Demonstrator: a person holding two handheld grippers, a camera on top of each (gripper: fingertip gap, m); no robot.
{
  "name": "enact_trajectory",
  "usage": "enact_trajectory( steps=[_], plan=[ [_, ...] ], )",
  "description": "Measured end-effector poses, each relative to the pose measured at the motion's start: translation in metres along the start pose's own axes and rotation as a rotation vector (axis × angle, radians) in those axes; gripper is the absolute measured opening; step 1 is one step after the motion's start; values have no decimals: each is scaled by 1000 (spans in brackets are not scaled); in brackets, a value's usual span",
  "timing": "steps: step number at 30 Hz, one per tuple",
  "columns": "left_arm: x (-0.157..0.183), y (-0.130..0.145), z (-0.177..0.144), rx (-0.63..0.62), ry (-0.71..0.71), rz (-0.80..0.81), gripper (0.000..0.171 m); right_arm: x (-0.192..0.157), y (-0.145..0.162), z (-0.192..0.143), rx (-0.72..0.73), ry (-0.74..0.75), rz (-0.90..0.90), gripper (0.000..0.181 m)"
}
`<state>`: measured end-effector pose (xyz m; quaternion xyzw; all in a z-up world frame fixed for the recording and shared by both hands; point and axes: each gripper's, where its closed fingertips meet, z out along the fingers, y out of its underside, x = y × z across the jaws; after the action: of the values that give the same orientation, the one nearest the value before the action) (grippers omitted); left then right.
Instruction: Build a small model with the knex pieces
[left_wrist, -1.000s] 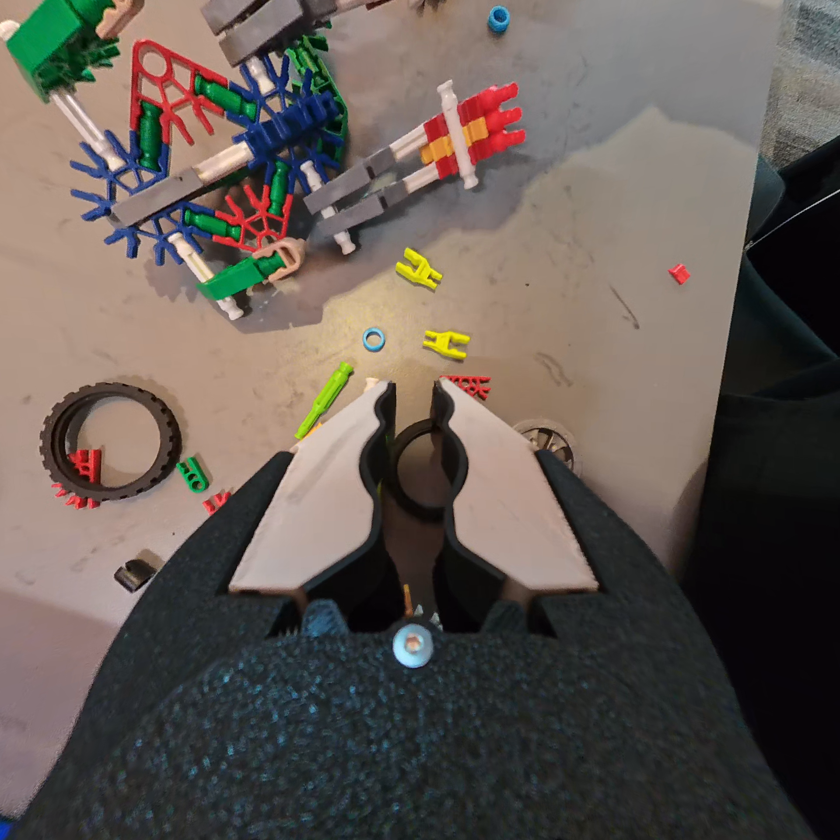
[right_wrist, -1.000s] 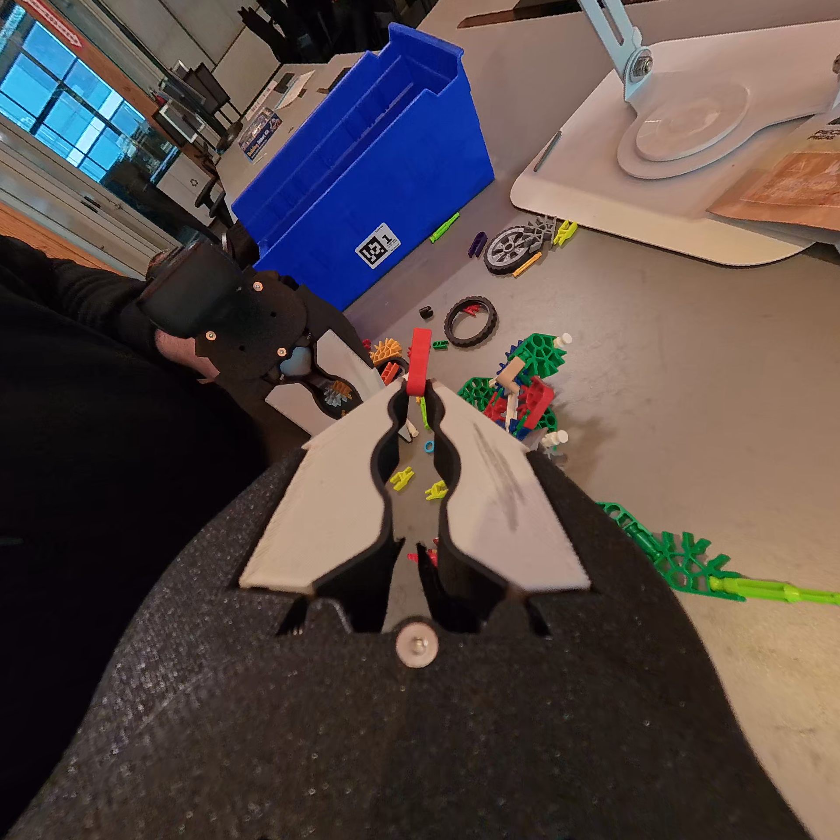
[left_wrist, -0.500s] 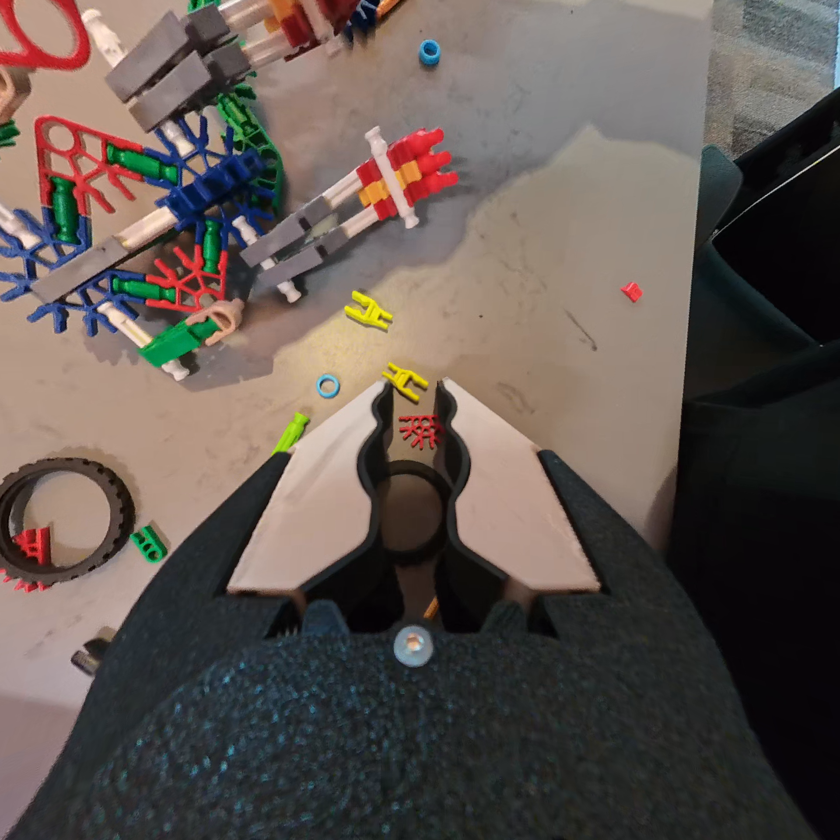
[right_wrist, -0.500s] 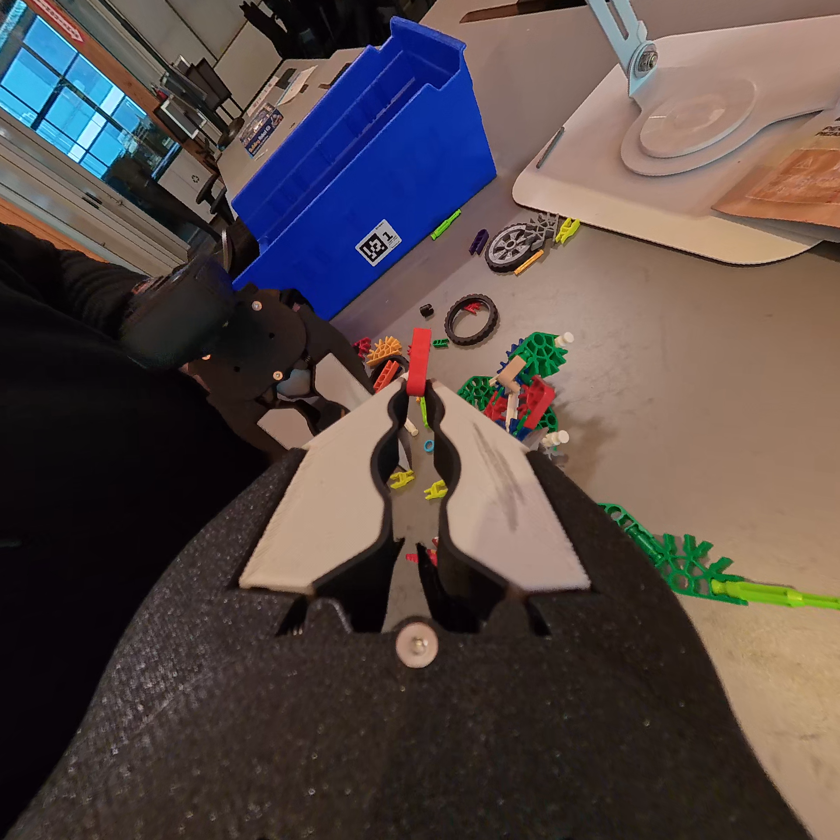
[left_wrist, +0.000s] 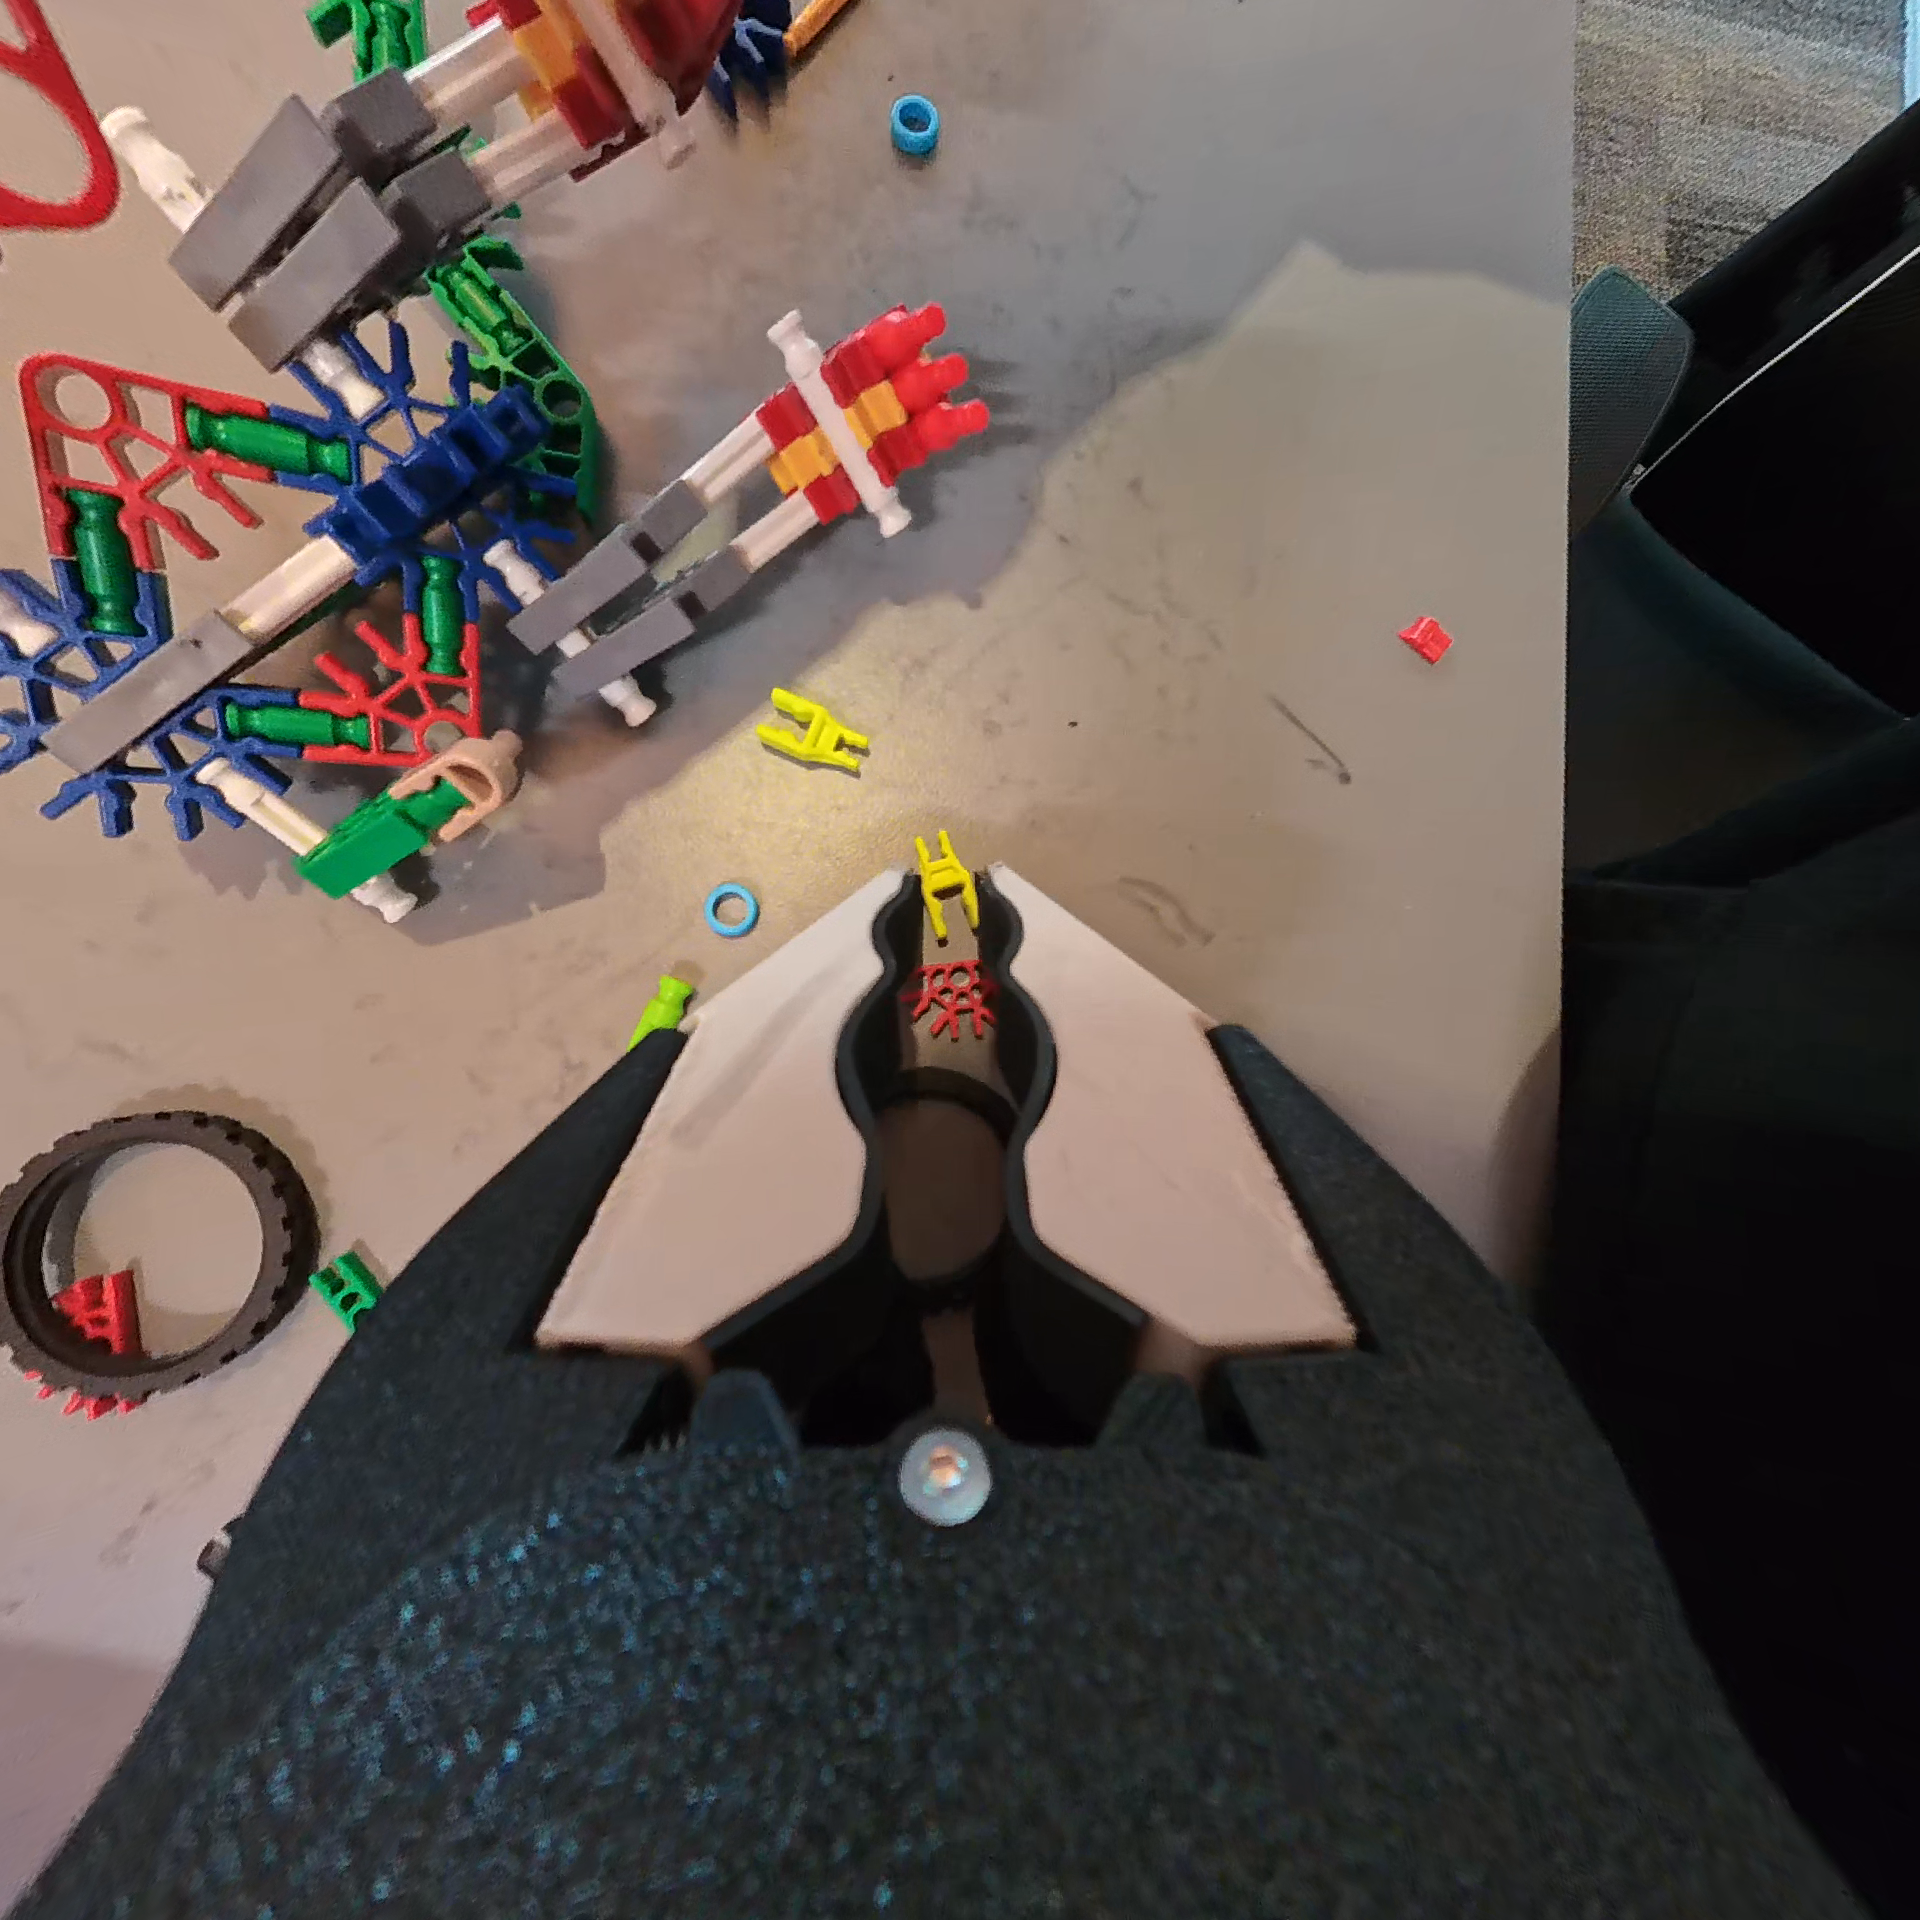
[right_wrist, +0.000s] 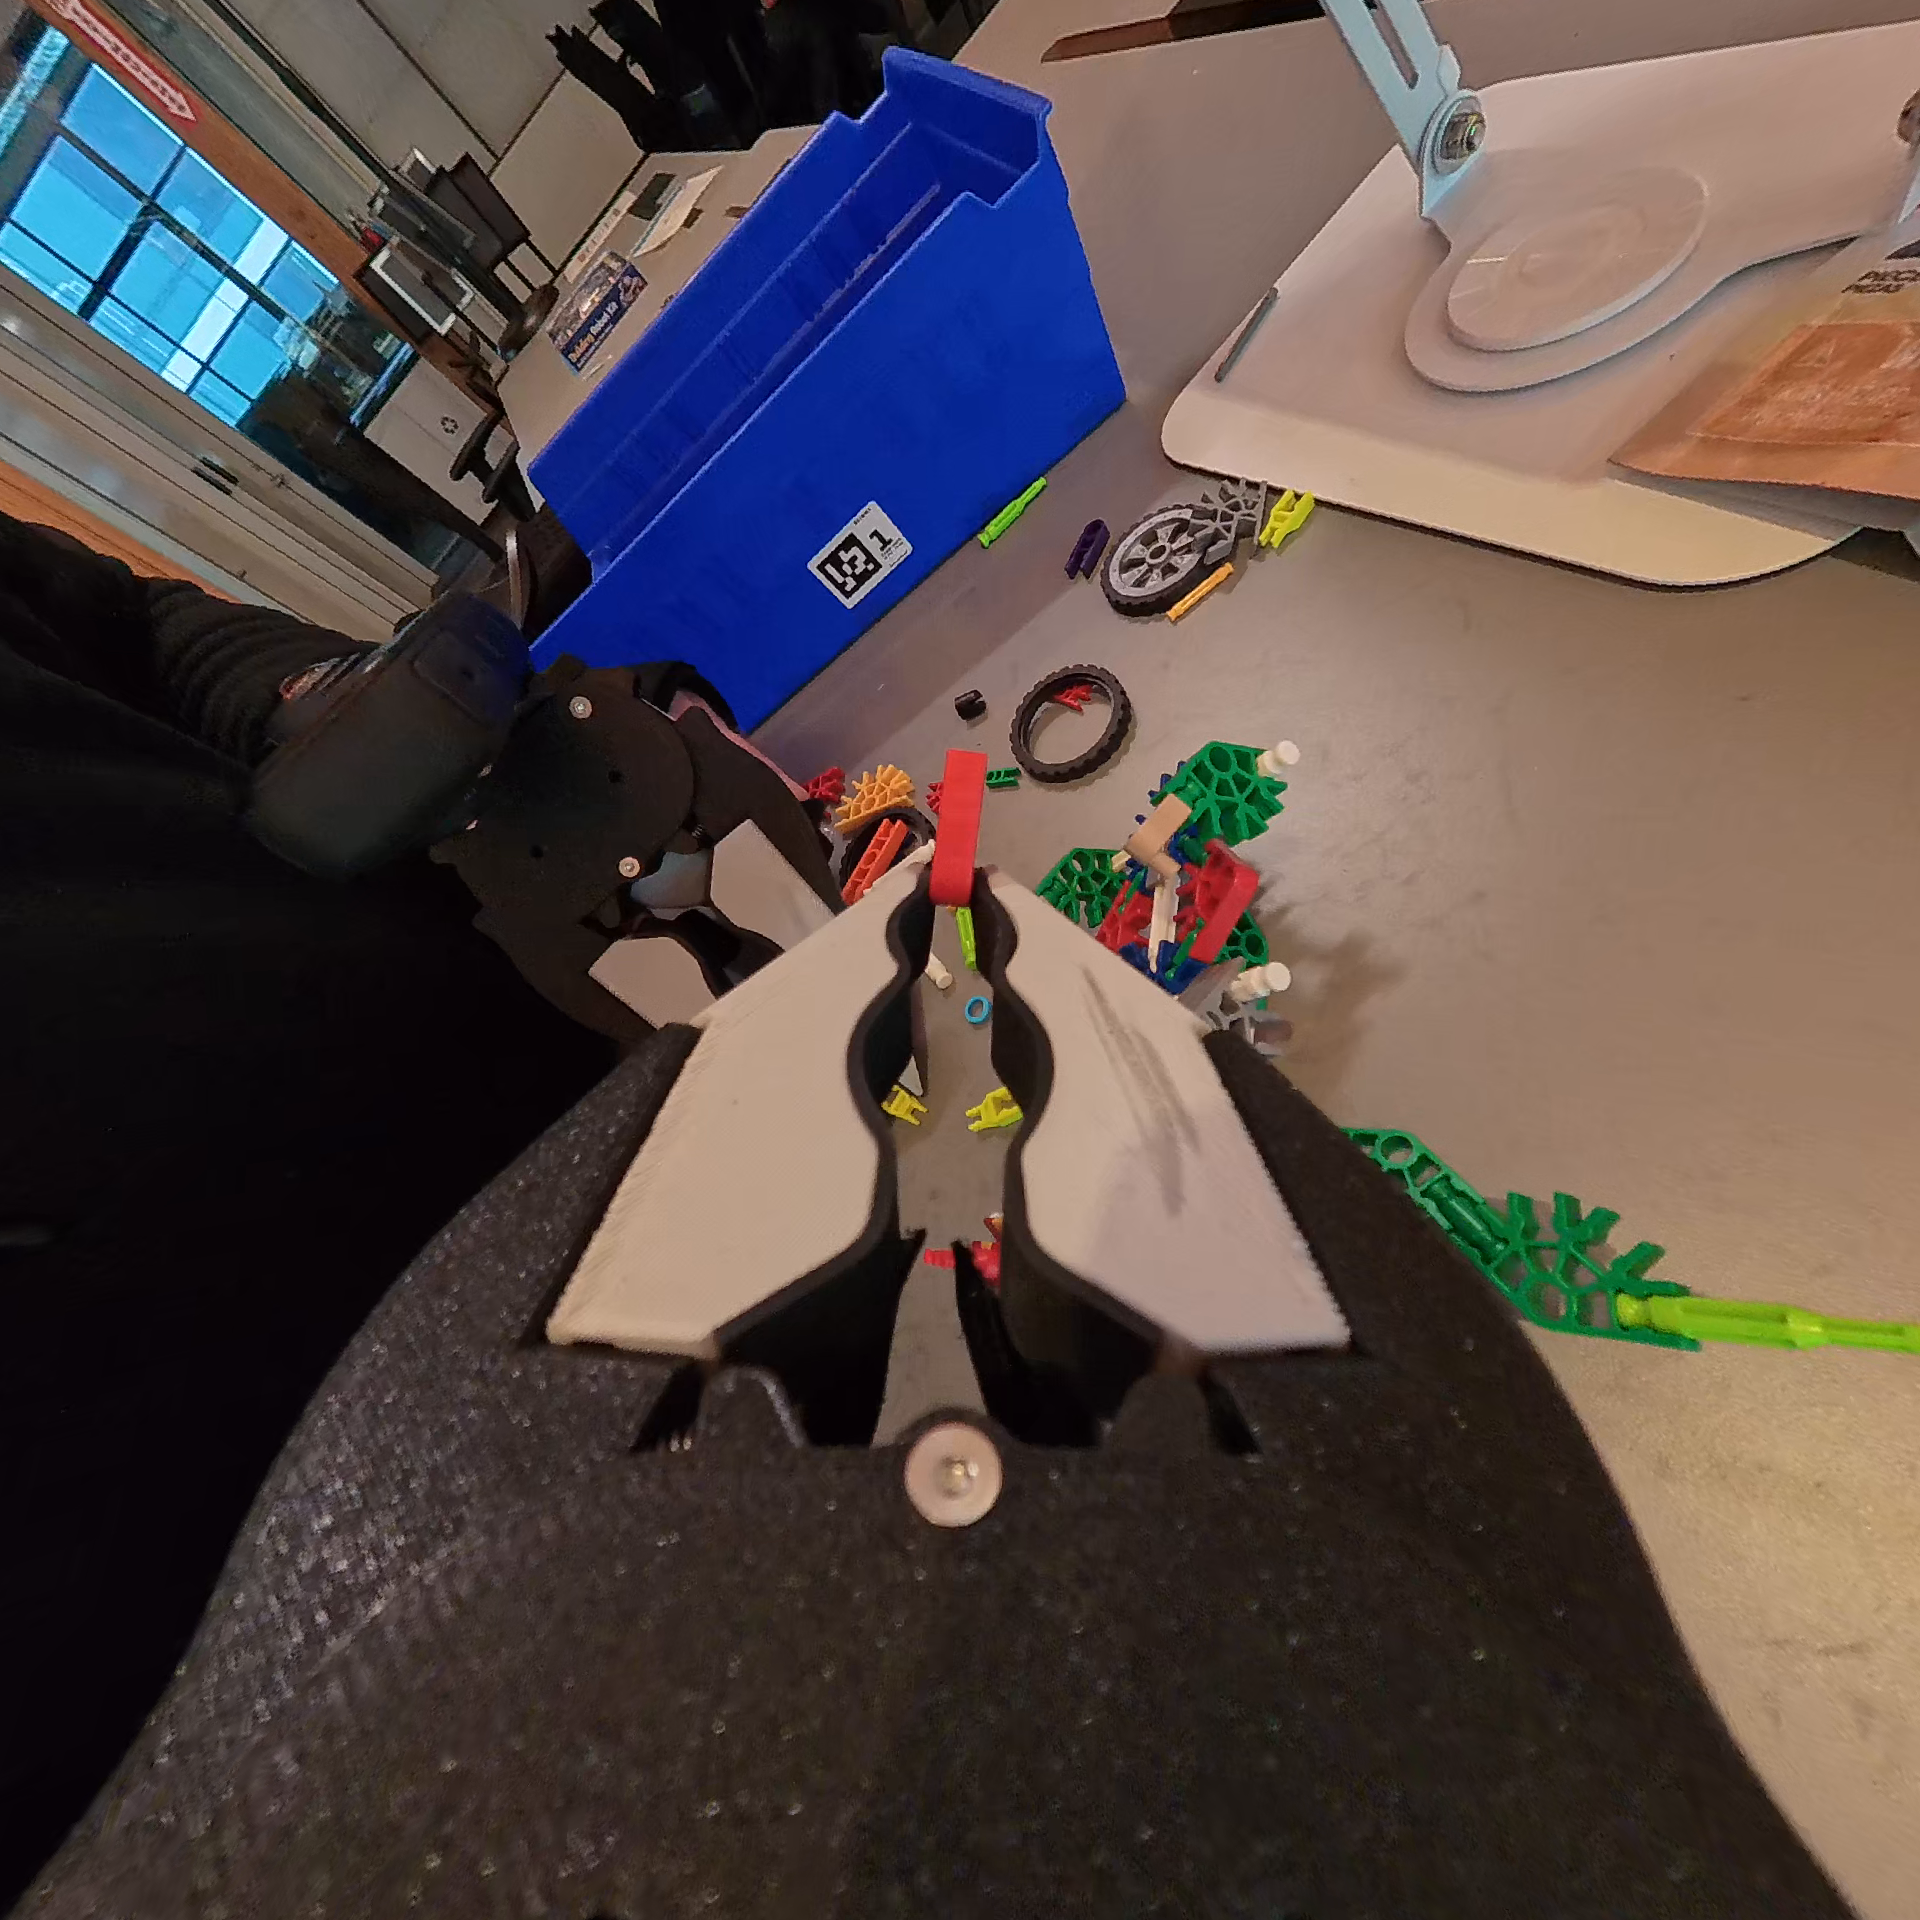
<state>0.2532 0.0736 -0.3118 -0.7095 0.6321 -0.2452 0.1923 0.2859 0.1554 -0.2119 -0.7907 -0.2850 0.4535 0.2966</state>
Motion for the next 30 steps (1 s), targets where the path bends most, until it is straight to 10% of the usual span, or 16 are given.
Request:
enact_trajectory(
  steps=[30],
  plan=[
    [7,16,-41,124,-71,-97,8,-42,10,24,-42,-10,-22,6]
  ],
)
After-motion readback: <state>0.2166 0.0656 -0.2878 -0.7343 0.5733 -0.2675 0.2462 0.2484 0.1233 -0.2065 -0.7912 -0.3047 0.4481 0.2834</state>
